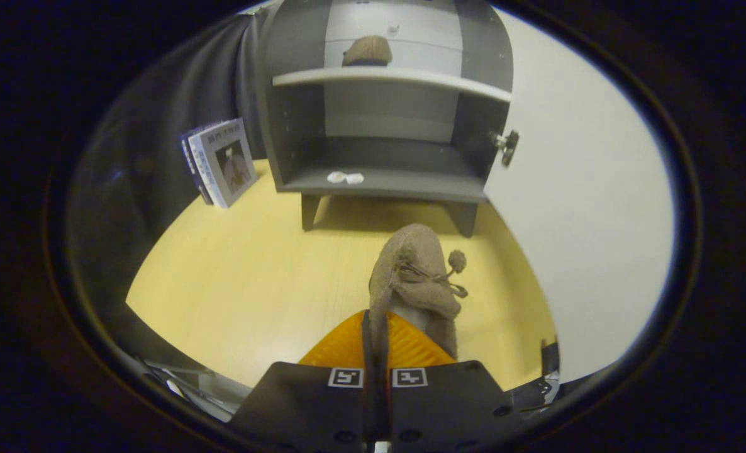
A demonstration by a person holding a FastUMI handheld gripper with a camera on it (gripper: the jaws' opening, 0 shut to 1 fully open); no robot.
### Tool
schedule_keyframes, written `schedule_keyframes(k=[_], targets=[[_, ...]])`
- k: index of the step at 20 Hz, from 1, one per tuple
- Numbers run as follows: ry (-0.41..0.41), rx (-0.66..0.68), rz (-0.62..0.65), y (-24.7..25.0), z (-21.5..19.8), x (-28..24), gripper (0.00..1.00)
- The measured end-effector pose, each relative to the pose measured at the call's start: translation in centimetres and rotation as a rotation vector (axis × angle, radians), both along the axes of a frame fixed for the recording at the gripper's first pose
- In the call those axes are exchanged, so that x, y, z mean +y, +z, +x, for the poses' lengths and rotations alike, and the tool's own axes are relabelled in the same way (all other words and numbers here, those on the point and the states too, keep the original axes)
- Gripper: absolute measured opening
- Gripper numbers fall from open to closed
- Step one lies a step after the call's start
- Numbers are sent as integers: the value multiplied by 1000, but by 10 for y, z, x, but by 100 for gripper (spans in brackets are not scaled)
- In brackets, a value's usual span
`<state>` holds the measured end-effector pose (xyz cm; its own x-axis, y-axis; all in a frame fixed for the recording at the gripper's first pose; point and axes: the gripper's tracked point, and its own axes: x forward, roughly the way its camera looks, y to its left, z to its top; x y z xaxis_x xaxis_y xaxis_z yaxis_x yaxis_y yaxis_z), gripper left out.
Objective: Open the shoe cabinet door, grab the shoes and put them into the shoe cabinet, then close the shoe cabinet door.
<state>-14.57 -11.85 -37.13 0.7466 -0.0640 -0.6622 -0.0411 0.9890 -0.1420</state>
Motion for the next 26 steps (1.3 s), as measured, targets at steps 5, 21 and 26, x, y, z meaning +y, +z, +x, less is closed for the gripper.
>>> schedule_keyframes(k=[5, 21, 26], targets=[[-44, -181, -17, 116, 35, 8, 2], [25, -294, -83, 248, 296, -20, 2], [27, -222, -57, 217, 357, -34, 2]])
